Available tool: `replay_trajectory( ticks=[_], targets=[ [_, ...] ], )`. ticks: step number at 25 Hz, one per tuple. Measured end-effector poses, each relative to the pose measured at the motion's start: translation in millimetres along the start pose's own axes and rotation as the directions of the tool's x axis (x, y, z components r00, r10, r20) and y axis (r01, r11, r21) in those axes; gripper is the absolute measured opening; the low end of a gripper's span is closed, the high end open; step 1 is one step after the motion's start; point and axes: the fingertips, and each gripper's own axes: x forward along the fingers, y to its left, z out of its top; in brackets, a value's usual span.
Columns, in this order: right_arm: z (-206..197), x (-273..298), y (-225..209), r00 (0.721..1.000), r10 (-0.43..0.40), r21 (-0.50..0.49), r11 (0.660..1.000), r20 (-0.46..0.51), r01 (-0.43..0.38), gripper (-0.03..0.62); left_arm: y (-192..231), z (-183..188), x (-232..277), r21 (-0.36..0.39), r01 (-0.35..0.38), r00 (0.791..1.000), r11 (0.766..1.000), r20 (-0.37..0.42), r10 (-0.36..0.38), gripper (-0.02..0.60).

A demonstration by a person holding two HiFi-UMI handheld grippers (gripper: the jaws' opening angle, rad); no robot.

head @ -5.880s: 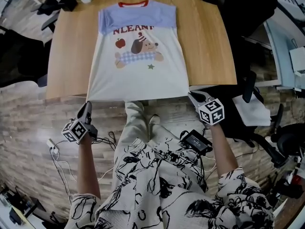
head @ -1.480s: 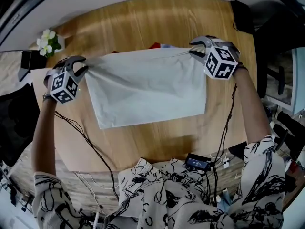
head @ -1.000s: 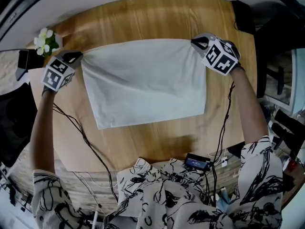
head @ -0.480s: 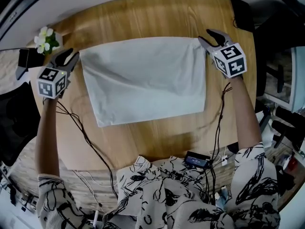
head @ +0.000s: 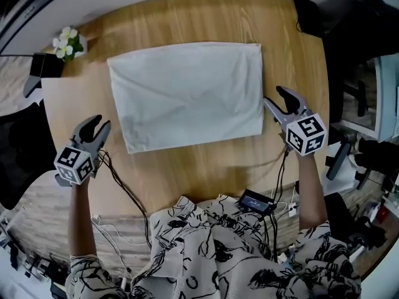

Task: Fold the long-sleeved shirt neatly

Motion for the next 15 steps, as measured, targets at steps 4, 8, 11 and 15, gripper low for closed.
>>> replay_trajectory(
  ticks=[4, 8, 11, 15],
  targets=[
    [-56.7, -17.6, 26.1, 0.997, 0.006, 0.06, 0.998, -0.082, -0.001, 0.241, -41.3, -58.1, -10.1, -0.059, 0.017, 0.997, 0.998, -0.074, -0.021, 0.15],
    [-104.6, -21.6, 41.2, 0.989, 0.016, 0.116, 0.993, -0.146, 0.001, 0.242, -76.4, -94.7, -5.6, -0.115, 0.028, 0.993, 0.993, -0.113, -0.041, 0.14],
    [-123.8, -15.3, 52.0, 0.983, 0.028, 0.128, 0.992, -0.182, -0.004, 0.239, -86.1, -110.2, 1.6, -0.093, 0.005, 0.988, 0.996, -0.152, -0.019, 0.106],
    [-137.1, -12.2, 54.8, 0.973, 0.014, 0.113, 0.994, -0.232, 0.012, 0.166, -88.9, -117.2, 11.4, -0.065, -0.021, 0.985, 0.998, -0.17, 0.01, 0.038]
  ],
)
